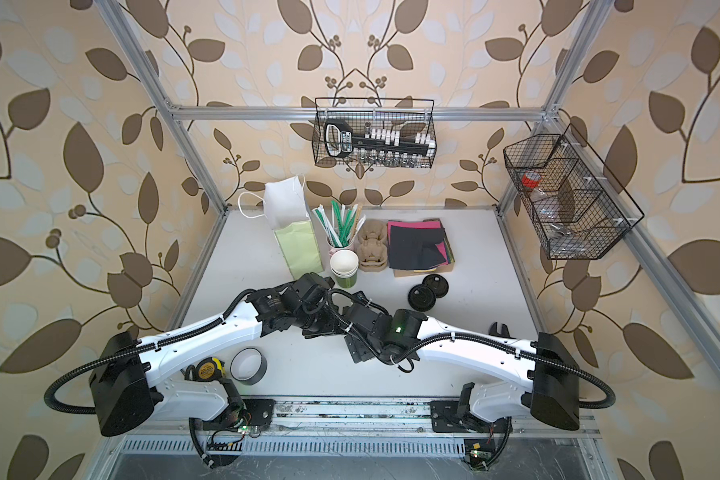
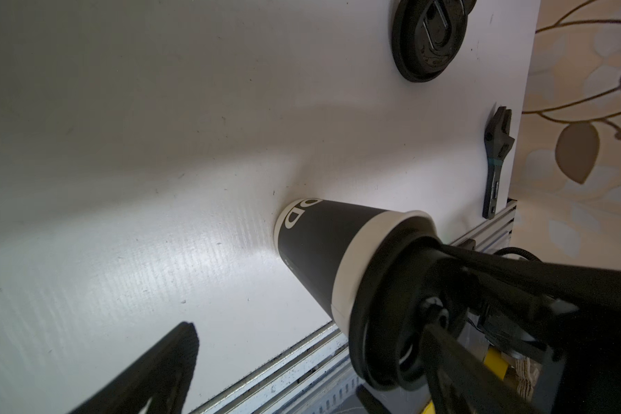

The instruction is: Pack the takeout coffee

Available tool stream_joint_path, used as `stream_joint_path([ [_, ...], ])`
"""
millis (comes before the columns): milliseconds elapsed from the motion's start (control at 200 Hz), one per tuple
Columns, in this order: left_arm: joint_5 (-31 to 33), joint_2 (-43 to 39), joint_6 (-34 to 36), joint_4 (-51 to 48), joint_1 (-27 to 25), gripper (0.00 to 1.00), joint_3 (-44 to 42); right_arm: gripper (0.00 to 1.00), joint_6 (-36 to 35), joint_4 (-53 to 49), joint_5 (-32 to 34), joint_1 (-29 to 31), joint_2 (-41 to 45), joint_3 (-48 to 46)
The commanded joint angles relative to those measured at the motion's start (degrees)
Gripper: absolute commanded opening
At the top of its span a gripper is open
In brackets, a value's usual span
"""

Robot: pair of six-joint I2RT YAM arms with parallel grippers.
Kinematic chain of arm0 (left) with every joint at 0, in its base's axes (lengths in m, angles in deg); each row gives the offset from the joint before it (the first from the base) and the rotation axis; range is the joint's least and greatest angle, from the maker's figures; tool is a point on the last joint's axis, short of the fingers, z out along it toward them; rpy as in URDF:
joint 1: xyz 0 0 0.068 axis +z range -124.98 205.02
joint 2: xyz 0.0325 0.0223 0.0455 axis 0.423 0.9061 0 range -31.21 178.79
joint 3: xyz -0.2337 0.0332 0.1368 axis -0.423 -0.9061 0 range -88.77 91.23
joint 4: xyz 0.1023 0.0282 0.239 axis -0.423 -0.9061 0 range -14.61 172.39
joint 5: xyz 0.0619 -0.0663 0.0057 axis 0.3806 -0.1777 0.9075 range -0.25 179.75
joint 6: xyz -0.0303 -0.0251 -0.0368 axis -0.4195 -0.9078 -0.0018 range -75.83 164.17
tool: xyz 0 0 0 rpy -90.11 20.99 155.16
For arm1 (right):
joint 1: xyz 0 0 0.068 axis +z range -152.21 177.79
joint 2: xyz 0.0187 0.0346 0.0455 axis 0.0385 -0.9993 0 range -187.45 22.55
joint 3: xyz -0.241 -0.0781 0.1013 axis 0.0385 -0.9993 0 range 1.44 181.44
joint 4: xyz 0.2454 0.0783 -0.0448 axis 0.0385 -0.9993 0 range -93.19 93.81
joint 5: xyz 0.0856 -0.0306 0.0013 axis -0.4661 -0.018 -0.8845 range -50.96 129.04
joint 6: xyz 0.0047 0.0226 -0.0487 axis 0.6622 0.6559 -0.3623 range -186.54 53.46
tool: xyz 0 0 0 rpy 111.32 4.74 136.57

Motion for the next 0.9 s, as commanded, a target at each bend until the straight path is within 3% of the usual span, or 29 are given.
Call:
stream_joint_path([
  [0, -2.98, 0.41, 3.74, -2.85, -1.52, 0.99, 2.42, 0.87, 1.7, 4.38, 1.31, 0.0, 1.32, -0.41],
  [465, -3.85, 0.11, 4.22, -2.54, -1.47, 0.99, -0.25, 0.88, 1.71, 6.4, 2.05, 0.28, 0.77, -0.1],
  [895, -3.4, -0.68, 5.66, -4.97, -1.49, 0.99, 2.54, 0.87, 0.88, 5.81, 4.07, 0.31, -0.15, 2.9],
])
